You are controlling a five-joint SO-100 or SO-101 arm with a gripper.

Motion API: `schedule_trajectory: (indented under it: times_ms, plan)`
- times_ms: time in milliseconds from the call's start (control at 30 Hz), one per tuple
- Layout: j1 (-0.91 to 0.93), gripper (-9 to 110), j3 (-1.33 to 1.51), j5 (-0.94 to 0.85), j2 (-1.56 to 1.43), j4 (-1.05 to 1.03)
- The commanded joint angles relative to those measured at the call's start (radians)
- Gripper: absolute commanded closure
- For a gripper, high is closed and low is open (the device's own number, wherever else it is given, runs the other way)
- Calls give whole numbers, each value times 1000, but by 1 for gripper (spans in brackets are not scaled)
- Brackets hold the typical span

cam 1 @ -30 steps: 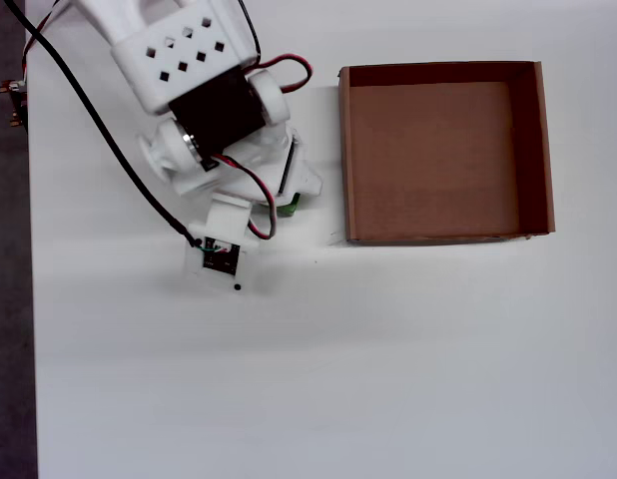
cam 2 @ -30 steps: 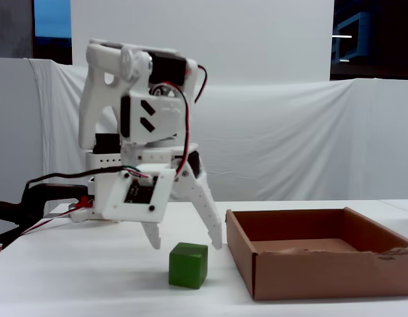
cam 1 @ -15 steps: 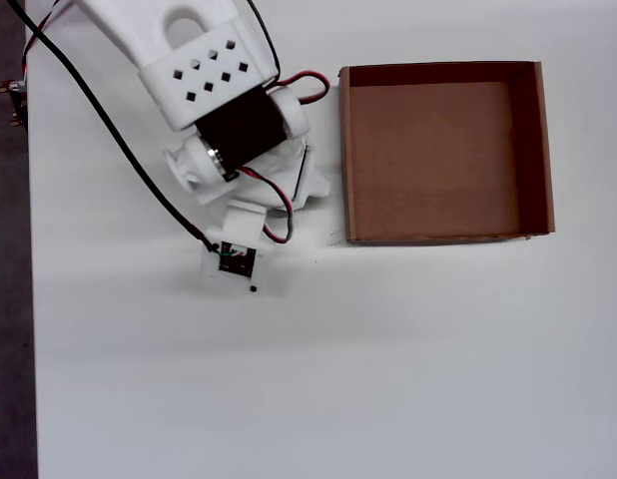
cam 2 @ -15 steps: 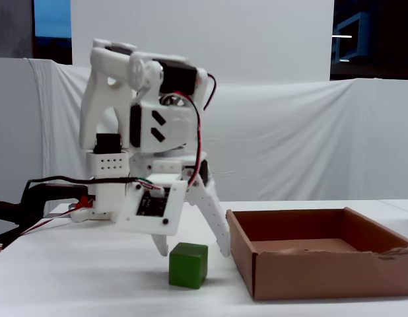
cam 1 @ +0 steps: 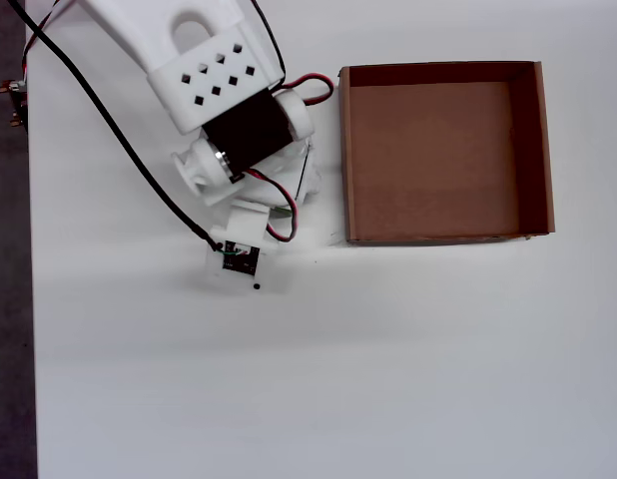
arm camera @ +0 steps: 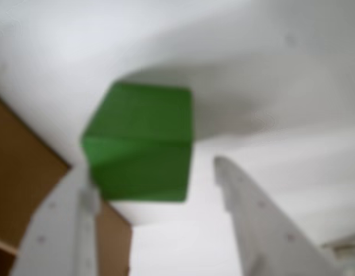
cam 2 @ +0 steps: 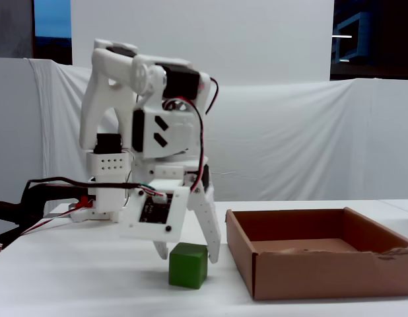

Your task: Grasp a green cube and put it in a box.

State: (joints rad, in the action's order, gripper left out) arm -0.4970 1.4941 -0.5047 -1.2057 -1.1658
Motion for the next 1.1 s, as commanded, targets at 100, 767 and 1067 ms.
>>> schedule_trajectory:
  times_ms: [100, 767, 1067]
  plan:
    - [-9, 76, -63, 3, 5, 8]
    - [-12, 79, -110, 3, 26, 18]
    - [-12, 83, -110, -2, 40, 21]
